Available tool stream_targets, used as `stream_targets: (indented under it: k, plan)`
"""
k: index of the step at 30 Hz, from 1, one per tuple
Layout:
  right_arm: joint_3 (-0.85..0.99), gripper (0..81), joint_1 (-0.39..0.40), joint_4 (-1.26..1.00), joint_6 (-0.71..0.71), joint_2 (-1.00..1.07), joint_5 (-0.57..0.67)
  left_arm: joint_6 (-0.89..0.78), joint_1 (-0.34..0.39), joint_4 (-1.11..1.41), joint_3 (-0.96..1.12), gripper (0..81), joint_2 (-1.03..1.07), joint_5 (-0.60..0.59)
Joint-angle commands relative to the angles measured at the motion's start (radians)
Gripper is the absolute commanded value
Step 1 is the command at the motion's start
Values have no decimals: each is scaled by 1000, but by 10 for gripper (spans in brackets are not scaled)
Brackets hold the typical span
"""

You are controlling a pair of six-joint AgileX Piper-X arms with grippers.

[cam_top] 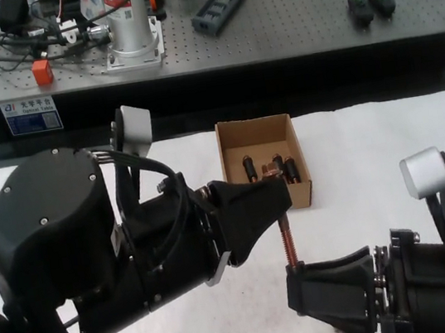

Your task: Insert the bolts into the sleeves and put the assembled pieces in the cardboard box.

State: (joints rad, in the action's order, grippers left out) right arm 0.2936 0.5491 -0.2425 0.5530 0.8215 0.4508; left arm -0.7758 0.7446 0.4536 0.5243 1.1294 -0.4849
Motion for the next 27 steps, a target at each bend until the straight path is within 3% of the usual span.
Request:
stream_targets:
  k: [1,12,14,16,18,19,23,27]
  plan:
    - [-1,29,-2,-63,-15,-8,-15,21,2,12,1,6,-2,-26]
    - [1,29,-37,-87,-15,-8,-33,29,2,3,1,21,-2,-121]
    - [1,29,-37,-86,-15,-8,-30,29,2,-14,1,148,-2,-133]
    - [1,29,-37,-86,-40,-8,-37,29,2,-39,1,377,-2,-128]
    - [1,29,-48,-86,-68,-8,-72,29,2,-62,1,541,-2,-102]
    - [3,29,-59,-86,-83,-8,-98,31,2,-74,1,557,-2,-94]
    - [45,29,-139,-81,-185,42,-223,84,2,-128,1,493,-2,-94]
    - [217,29,-218,39,-317,216,-338,156,2,-255,1,491,-2,-27]
